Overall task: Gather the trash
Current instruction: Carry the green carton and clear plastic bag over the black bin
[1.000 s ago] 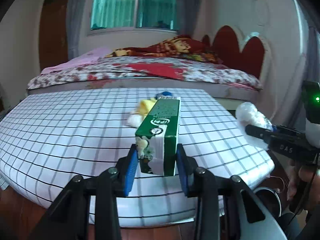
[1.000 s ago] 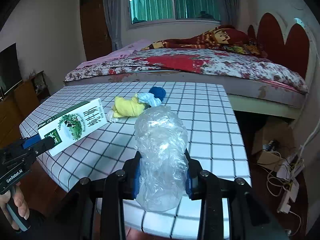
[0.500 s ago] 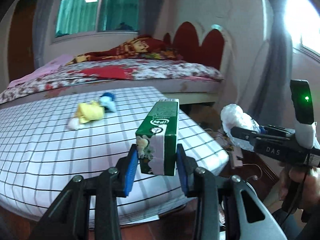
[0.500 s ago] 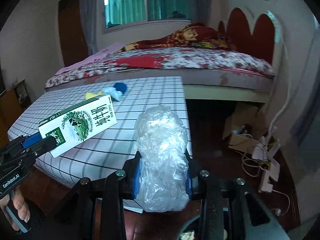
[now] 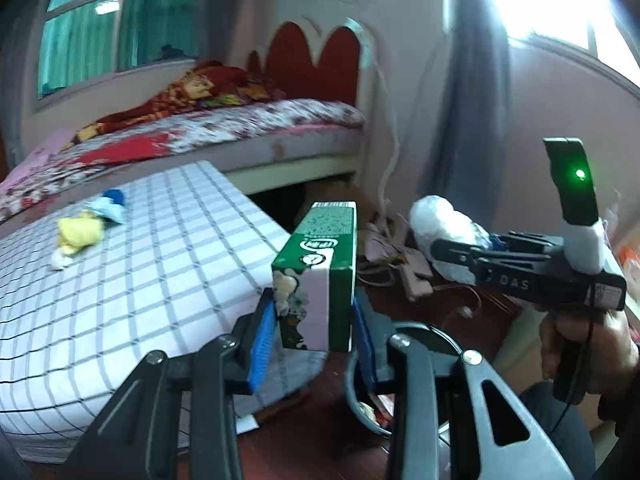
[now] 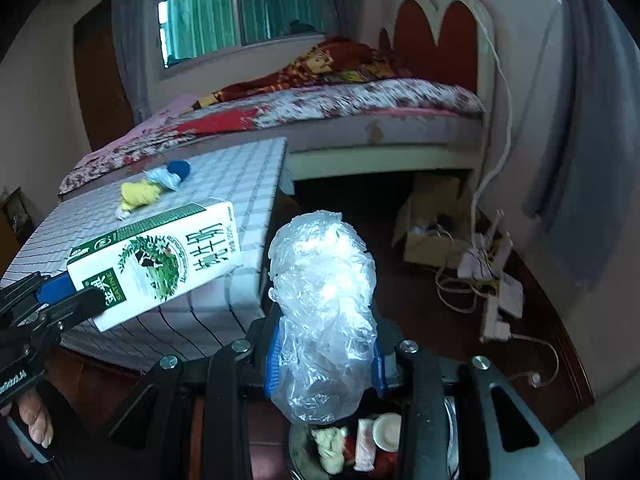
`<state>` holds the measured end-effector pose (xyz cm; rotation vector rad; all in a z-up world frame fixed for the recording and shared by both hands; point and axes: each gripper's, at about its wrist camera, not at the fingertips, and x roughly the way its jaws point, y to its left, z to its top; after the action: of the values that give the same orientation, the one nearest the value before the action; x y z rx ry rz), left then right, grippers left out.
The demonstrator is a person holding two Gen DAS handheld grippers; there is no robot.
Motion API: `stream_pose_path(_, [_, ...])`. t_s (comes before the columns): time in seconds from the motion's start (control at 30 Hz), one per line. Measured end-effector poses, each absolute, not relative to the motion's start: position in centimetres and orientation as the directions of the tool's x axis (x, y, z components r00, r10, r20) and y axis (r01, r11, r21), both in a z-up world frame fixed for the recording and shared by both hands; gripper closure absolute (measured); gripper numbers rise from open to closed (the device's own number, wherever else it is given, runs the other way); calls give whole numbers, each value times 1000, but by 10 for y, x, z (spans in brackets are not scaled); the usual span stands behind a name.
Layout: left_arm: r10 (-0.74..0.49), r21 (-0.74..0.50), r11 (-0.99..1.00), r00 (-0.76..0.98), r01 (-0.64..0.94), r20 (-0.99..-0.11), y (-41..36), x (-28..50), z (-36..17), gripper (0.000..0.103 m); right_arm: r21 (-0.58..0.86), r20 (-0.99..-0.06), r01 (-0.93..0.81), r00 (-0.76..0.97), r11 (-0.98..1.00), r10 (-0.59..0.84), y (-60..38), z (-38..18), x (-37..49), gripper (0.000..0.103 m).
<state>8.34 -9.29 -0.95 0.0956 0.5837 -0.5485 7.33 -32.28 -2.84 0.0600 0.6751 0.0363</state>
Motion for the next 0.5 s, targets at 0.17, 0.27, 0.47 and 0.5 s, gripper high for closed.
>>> stream_pose_path(0.17, [-490, -48, 815, 642, 577, -590, -126, 69, -27, 66, 100, -651, 40, 758, 994, 35, -352, -52, 57, 67])
stream_pose_path(0.27, [-498, -43, 797, 615, 603, -612, -140, 66, -35, 66, 114, -665, 56, 746, 992, 34, -364, -64, 51, 67])
stream_pose_path(0.47, [-502, -56, 774, 558, 630, -661, -162, 67, -57, 66, 120, -701, 64, 712, 991, 38, -376, -87, 45, 67])
stream_pose_path(0.5, [-502, -61, 772, 549, 633, -669, -163, 68, -62, 66, 120, -709, 62, 704, 991, 42, -377, -92, 45, 67])
